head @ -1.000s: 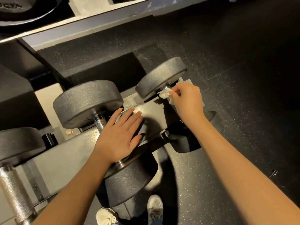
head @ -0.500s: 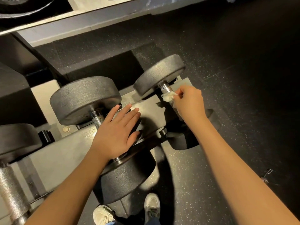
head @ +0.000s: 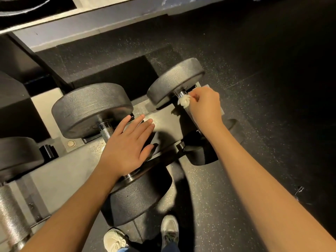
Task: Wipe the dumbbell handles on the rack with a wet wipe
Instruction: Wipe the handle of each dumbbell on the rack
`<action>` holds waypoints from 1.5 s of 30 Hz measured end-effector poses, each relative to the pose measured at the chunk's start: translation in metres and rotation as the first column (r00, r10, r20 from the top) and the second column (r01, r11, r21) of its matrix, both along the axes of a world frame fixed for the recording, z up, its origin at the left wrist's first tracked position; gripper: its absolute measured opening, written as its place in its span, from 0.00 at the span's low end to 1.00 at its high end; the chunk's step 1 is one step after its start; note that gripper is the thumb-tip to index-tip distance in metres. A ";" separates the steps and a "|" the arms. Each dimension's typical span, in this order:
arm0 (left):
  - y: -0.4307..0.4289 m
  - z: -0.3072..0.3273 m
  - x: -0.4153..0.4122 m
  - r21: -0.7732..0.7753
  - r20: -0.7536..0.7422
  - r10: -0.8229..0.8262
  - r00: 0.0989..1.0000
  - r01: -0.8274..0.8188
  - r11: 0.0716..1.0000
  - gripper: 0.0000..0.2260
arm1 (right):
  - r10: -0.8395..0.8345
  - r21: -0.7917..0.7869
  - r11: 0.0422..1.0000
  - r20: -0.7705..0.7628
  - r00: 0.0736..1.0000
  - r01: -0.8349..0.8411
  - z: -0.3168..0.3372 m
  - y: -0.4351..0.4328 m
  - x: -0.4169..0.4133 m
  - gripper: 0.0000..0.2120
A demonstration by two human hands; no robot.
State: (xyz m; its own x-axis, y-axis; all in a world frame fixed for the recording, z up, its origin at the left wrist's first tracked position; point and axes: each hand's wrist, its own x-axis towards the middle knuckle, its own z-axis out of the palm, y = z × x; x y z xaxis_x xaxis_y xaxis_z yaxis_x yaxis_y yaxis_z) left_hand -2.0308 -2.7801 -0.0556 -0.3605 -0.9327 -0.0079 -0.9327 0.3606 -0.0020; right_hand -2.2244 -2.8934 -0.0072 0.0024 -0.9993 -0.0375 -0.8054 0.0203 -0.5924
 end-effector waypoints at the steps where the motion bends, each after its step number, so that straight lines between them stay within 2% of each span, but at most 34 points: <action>1: 0.000 0.000 0.000 0.000 0.001 0.000 1.000 0.000 1.000 0.26 | 0.009 0.015 1.000 0.008 1.000 -0.009 0.000 0.000 0.001 0.11; 5: -0.001 0.000 0.000 0.009 -0.002 0.005 1.000 -0.005 1.000 0.26 | 0.038 0.083 0.996 -0.148 0.988 -0.025 0.005 0.015 -0.009 0.14; 10: 0.000 -0.001 0.001 0.001 0.000 0.008 1.000 -0.008 1.000 0.26 | -0.030 -0.021 0.999 -0.080 0.996 0.028 -0.015 0.013 -0.002 0.08; 13: 0.000 -0.001 0.001 0.001 0.005 0.006 1.000 -0.006 1.000 0.25 | -0.035 -0.099 0.994 0.042 0.999 0.039 -0.017 -0.004 0.014 0.15; 15: 0.000 -0.001 0.001 0.002 0.005 0.006 1.000 -0.006 1.000 0.25 | -0.040 -0.115 0.992 0.101 0.994 0.052 -0.014 -0.004 0.017 0.10; 16: 0.000 -0.001 0.001 0.002 0.003 0.006 1.000 -0.006 1.000 0.25 | -0.054 -0.102 0.993 0.107 0.993 0.065 -0.013 -0.001 0.015 0.06; 19: 0.000 -0.001 0.001 0.009 -0.002 0.011 1.000 -0.011 1.000 0.25 | -0.132 -0.050 0.990 0.004 0.991 0.132 -0.009 0.014 -0.002 0.10; 21: 0.000 -0.001 0.001 0.014 -0.005 0.015 1.000 -0.015 1.000 0.25 | -0.148 -0.033 0.989 -0.040 0.988 0.147 -0.010 0.016 -0.005 0.08; 23: -0.001 0.000 0.001 0.013 -0.004 0.013 1.000 -0.013 1.000 0.25 | -0.164 -0.039 0.986 0.022 0.986 0.165 -0.012 0.008 0.003 0.08; 25: 0.000 0.000 0.001 0.013 -0.003 0.014 1.000 -0.014 1.000 0.25 | -0.138 -0.084 0.986 0.080 0.987 0.144 -0.015 -0.001 0.016 0.16; 29: -0.001 0.000 0.001 0.015 -0.003 0.015 1.000 -0.015 1.000 0.25 | -0.072 -0.096 0.992 0.071 0.995 0.079 -0.012 -0.001 0.015 0.17; 30: -0.001 0.000 0.001 0.021 0.000 0.016 1.000 -0.016 1.000 0.25 | -0.060 -0.068 0.996 0.037 0.997 0.063 -0.010 0.004 0.009 0.15; 32: 0.000 0.001 0.001 0.027 0.008 0.021 1.000 -0.021 0.999 0.25 | -0.027 0.009 1.000 -0.137 0.990 0.029 -0.006 0.016 -0.006 0.08; 34: 0.000 0.001 0.001 0.031 0.007 0.023 1.000 -0.023 0.999 0.25 | 0.012 0.066 0.998 -0.313 0.950 0.009 -0.001 0.025 -0.014 0.06; 35: 0.000 0.001 0.001 0.030 0.004 0.025 1.000 -0.025 0.999 0.25 | 0.019 0.087 0.996 -0.352 0.936 0.012 0.001 0.026 -0.014 0.06; 41: 0.000 -0.001 0.001 0.027 -0.010 0.023 1.000 -0.022 0.999 0.25 | 0.049 0.057 0.998 -0.308 0.950 -0.033 0.002 0.013 0.004 0.07; 45: 0.000 0.000 0.000 0.030 -0.012 0.027 1.000 -0.027 0.999 0.25 | 0.088 0.091 0.995 -0.474 0.876 -0.051 0.011 0.033 -0.014 0.11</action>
State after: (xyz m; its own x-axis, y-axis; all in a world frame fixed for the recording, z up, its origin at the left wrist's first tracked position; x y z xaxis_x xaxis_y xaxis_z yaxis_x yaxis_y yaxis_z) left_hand -2.0304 -2.7803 -0.0554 -0.3356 -0.9415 -0.0317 -0.9419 0.3351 0.0205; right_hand -2.2387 -2.8601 0.0037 0.0348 -0.9916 -0.1244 -0.9907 -0.0179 -0.1348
